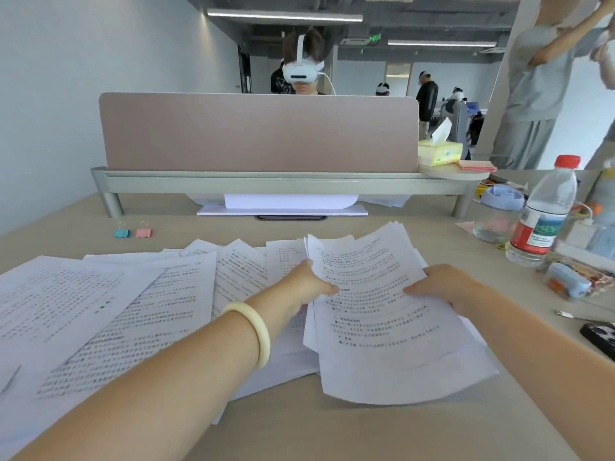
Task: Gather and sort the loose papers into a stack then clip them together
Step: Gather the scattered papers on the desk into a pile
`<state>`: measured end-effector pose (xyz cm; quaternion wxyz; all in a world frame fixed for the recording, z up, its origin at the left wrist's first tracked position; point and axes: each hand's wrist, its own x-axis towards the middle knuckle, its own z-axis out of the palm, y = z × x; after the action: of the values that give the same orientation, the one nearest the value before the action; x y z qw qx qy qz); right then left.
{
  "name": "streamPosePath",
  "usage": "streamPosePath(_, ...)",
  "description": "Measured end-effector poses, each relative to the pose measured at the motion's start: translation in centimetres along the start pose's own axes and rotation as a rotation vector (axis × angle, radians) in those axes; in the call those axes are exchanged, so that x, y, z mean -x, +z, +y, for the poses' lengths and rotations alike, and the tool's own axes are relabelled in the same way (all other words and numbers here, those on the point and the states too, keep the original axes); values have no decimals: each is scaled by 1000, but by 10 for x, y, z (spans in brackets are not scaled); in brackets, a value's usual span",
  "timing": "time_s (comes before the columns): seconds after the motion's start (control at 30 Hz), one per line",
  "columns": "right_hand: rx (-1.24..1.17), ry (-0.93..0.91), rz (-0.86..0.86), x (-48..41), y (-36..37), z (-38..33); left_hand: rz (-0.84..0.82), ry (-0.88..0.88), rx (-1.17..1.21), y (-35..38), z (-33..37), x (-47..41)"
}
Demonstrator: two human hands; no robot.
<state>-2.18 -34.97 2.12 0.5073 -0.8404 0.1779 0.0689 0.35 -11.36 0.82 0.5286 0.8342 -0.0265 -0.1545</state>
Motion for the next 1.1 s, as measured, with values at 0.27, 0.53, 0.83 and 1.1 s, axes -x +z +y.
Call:
streamPosePath(0.27, 93, -178, 50, 7, 6, 3, 181, -59, -378, -35, -18, 17)
streamPosePath(0.53, -381, -279, -171, 14, -25, 10, 318, -46, 71, -49, -22, 13)
streamPosePath(0.83, -224, -212, -246, 25, -13, 6, 117, -43, -72, -22, -17, 13)
streamPosePath(1.1, 296, -123, 74, -1, 17, -1, 7, 37, -459, -22, -25, 23)
